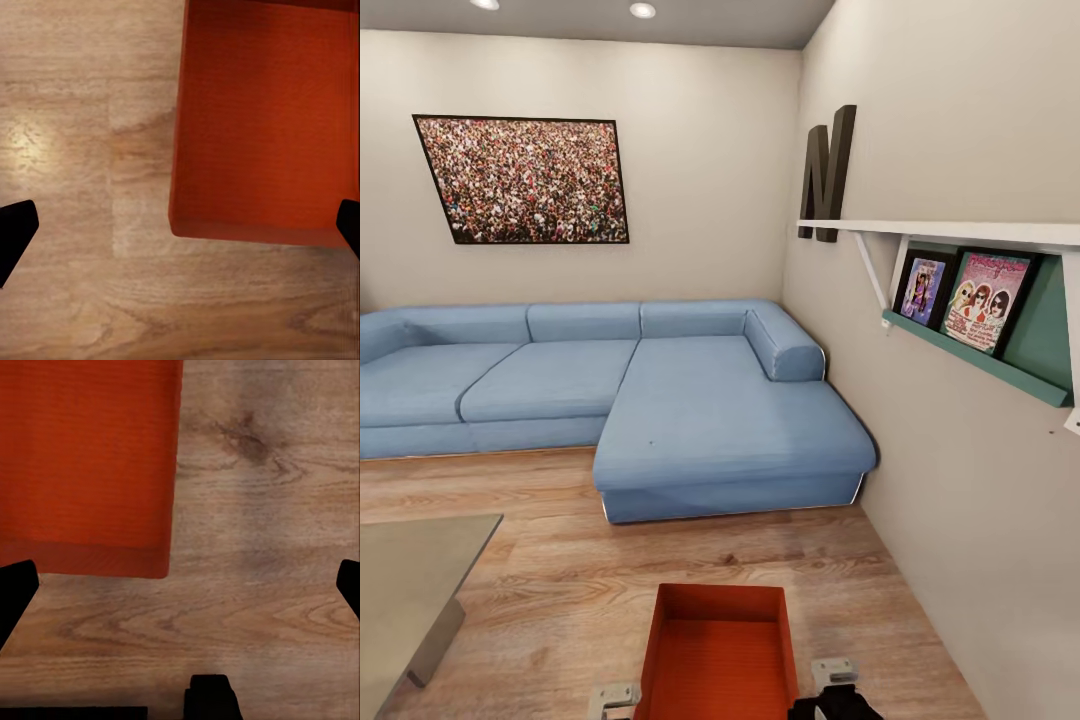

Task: Move the two storage containers from the living room to the garage. In the garage, place one container on the floor and stack the other container on top of it (either order is fine).

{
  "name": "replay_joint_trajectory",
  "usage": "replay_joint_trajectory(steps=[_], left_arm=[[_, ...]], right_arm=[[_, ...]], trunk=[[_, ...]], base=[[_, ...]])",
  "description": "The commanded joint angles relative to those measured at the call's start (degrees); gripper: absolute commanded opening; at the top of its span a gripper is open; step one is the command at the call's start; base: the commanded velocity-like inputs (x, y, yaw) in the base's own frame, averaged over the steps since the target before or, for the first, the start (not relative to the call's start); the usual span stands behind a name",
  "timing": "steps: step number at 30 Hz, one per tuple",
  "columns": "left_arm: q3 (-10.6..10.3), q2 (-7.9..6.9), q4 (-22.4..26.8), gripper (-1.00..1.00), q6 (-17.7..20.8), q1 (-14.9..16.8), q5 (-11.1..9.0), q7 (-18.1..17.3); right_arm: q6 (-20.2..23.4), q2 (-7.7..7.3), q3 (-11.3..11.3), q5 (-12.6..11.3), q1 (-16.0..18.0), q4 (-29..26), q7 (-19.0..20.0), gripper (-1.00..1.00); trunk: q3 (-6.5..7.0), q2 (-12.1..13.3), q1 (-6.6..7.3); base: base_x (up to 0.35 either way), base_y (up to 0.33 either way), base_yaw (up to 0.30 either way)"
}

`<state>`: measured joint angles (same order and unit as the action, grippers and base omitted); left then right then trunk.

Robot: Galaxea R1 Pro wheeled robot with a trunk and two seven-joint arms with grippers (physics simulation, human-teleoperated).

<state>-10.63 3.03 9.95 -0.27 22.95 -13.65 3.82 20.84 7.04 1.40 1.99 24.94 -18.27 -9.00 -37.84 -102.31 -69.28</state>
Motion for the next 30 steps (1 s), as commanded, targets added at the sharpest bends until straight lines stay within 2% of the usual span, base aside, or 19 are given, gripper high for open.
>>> replay_joint_trajectory(steps=[1, 3, 8, 15, 20, 30], left_arm=[[-0.6, -0.02, 0.0, 1.0, 0.0, 0.0, -0.5, -0.1], [-0.9, -0.12, 0.0, 1.0, 0.0, 0.0, -0.5, -1.1], [-1.1, -0.13, 0.3, 1.0, -0.2, 0.2, -0.5, -1.7], [-1.2, -0.4, 0.7, 1.0, -0.8, 0.6, -0.5, -1.8], [-1.1, -0.51, 1.2, 1.0, -2.1, 0.9, -0.5, -1.5], [-0.7, -0.62, 1.4, 1.0, -2.3, 0.9, -0.5, -0.9]], right_arm=[[0.4, -0.03, 0.3, 0.2, 0.0, -0.1, 0.8, 1.0], [0.3, -0.2, 0.7, 0.3, 0.0, -0.2, 4.0, 1.0], [0.0, -0.32, 0.9, 0.5, 0.0, -0.3, 5.6, 1.0], [-0.8, -0.33, 1.1, 1.0, 0.0, -0.3, 6.0, 1.0], [-0.9, -0.16, 1.1, 3.0, 0.0, -0.5, 5.7, 1.0], [-1.0, -0.26, 1.0, 3.6, 0.0, -0.8, 5.7, 1.0]], trunk=[[-0.06, 0.0, 0.01], [-0.06, 0.0, 0.01], [-0.06, 0.0, 0.01], [-0.06, 0.0, 0.01], [-0.06, 0.0, 0.01], [-0.06, 0.0, 0.01]], base=[[0.0, 0.0, 0.0], [0.0, 0.0, 0.0], [0.0, 0.0, 0.0], [0.0, 0.0, 0.0], [0.0, 0.0, 0.0], [0.0, 0.0, 0.0]])
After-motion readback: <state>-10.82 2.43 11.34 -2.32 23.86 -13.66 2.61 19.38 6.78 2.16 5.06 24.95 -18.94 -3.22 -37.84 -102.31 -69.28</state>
